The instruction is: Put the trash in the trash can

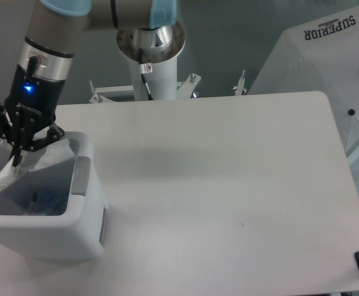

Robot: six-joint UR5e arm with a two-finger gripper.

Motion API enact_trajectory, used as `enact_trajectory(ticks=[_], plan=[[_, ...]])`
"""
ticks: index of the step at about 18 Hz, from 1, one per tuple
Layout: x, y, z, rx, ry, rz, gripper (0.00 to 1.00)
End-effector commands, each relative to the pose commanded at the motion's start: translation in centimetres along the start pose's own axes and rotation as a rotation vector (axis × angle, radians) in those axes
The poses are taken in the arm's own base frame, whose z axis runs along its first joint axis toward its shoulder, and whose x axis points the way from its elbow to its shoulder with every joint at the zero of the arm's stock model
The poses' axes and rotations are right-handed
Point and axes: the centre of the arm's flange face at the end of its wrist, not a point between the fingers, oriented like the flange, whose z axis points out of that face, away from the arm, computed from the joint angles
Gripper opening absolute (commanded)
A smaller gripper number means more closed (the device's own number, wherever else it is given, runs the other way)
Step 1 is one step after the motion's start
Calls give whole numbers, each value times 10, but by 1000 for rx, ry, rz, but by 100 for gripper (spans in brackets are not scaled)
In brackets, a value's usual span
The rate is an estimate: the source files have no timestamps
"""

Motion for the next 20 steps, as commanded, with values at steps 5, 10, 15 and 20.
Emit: enact_trajectory(ticks=[5,10,15,20], plan=[[-5,7,10,-25,-3,-14,0],[-5,8,8,-25,-3,-7,50],[-23,-9,-9,19,-32,2,100],[-73,-52,-67,135,-132,85,100]])
